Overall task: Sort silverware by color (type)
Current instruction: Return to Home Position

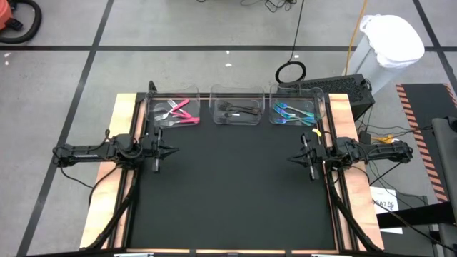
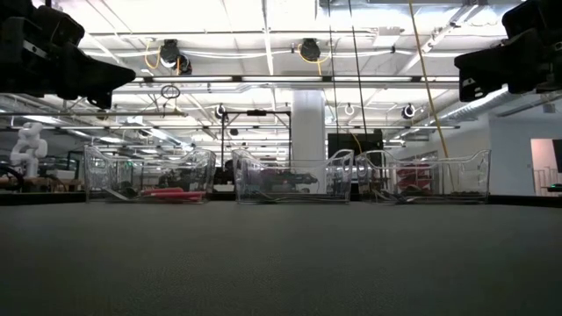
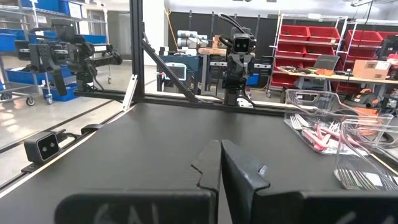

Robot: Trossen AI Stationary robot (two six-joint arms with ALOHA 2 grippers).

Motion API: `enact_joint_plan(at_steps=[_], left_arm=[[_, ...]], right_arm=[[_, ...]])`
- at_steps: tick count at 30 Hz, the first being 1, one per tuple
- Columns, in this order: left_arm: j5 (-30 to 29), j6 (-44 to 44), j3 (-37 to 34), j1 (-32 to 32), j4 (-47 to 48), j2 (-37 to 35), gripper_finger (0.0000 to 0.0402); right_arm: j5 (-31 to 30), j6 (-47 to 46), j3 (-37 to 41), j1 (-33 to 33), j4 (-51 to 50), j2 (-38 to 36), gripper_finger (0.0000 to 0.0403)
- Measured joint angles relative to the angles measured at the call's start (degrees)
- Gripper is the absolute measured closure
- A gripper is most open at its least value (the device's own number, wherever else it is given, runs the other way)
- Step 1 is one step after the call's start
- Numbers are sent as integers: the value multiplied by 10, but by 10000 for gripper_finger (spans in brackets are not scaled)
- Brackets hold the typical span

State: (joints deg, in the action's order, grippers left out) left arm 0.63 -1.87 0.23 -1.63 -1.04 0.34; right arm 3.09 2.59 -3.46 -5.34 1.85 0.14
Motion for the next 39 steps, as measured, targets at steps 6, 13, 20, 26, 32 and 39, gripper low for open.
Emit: enact_joint_plan(at_steps=[6,13,20,26,32,39], left_arm=[[0,0,0,0,0,0,384],[0,0,0,0,0,0,384],[0,0,0,0,0,0,384],[0,0,0,0,0,0,384],[0,0,0,0,0,0,384],[0,0,0,0,0,0,384]], right_arm=[[0,0,0,0,0,0,392],[0,62,0,0,0,0,392],[0,71,0,0,0,0,392],[0,71,0,0,0,0,392],[0,71,0,0,0,0,392],[0,71,0,0,0,0,392]])
